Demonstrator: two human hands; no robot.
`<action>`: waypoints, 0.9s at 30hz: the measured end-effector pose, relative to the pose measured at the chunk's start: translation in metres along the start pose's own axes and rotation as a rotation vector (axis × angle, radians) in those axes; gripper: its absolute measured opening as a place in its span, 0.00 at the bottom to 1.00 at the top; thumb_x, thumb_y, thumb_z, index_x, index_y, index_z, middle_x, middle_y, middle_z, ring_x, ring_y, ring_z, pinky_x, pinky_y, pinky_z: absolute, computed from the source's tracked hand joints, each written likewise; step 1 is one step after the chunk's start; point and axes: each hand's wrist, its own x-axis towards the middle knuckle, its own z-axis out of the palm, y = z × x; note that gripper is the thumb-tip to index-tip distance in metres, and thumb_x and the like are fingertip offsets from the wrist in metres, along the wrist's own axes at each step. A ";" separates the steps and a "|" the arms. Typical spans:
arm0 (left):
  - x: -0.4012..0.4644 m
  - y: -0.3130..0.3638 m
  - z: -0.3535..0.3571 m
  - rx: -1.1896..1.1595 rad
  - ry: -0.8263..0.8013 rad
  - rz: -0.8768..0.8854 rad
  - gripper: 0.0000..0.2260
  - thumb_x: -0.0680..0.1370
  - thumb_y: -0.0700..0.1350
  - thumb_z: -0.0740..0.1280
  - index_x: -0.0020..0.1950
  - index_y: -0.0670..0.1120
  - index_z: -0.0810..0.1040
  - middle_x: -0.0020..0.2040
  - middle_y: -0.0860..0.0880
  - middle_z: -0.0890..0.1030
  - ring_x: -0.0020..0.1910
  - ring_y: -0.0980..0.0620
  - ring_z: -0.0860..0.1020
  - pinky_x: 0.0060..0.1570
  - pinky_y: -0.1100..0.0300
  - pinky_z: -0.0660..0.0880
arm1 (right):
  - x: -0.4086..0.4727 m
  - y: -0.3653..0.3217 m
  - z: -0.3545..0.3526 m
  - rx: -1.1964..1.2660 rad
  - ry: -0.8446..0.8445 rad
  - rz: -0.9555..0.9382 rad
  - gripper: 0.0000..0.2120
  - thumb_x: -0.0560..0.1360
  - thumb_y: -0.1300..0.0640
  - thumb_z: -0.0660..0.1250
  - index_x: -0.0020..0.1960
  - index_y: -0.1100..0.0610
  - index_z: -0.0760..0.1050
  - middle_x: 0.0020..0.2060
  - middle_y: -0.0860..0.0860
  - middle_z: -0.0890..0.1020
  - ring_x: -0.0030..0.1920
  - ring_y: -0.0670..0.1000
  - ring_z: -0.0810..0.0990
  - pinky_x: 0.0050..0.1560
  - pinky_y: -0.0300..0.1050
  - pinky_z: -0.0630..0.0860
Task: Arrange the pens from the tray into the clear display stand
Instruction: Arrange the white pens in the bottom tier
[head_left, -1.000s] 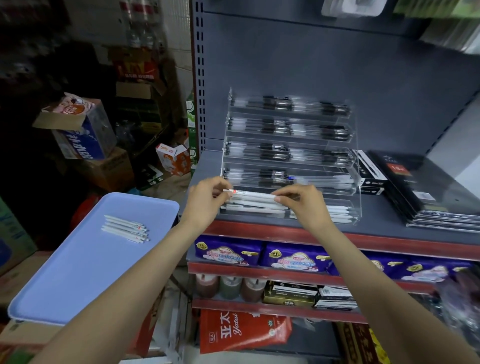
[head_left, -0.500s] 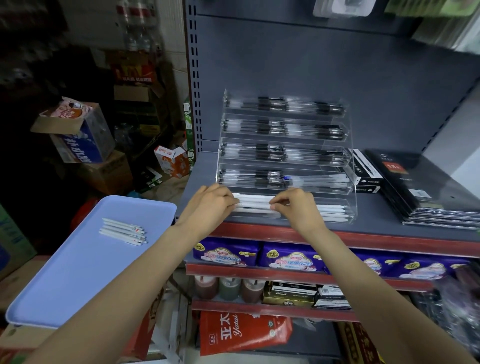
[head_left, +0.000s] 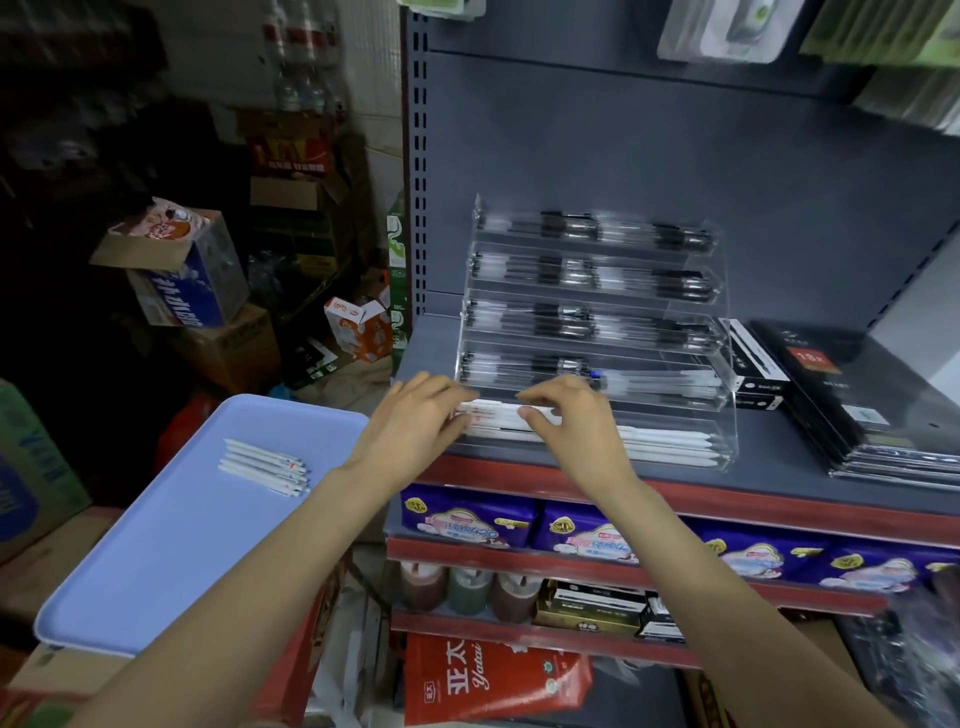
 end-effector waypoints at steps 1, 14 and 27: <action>-0.004 -0.006 -0.005 -0.044 0.021 -0.056 0.12 0.75 0.42 0.69 0.58 0.44 0.79 0.51 0.46 0.81 0.52 0.43 0.77 0.47 0.53 0.72 | 0.001 -0.012 0.004 0.033 -0.001 -0.027 0.10 0.76 0.59 0.66 0.56 0.57 0.80 0.50 0.51 0.79 0.53 0.50 0.77 0.58 0.44 0.73; -0.133 -0.219 -0.034 -0.126 -0.199 -0.623 0.11 0.78 0.43 0.63 0.60 0.45 0.77 0.54 0.47 0.79 0.52 0.48 0.77 0.46 0.59 0.71 | 0.040 -0.149 0.203 0.024 -0.404 -0.117 0.13 0.78 0.60 0.59 0.60 0.58 0.76 0.55 0.55 0.78 0.55 0.53 0.76 0.56 0.45 0.73; -0.166 -0.309 0.017 0.098 -0.672 -0.324 0.25 0.80 0.40 0.55 0.76 0.49 0.55 0.77 0.50 0.54 0.75 0.50 0.57 0.71 0.57 0.51 | 0.053 -0.144 0.338 -0.364 -0.534 0.186 0.14 0.77 0.60 0.61 0.63 0.58 0.68 0.58 0.57 0.69 0.60 0.57 0.71 0.52 0.53 0.76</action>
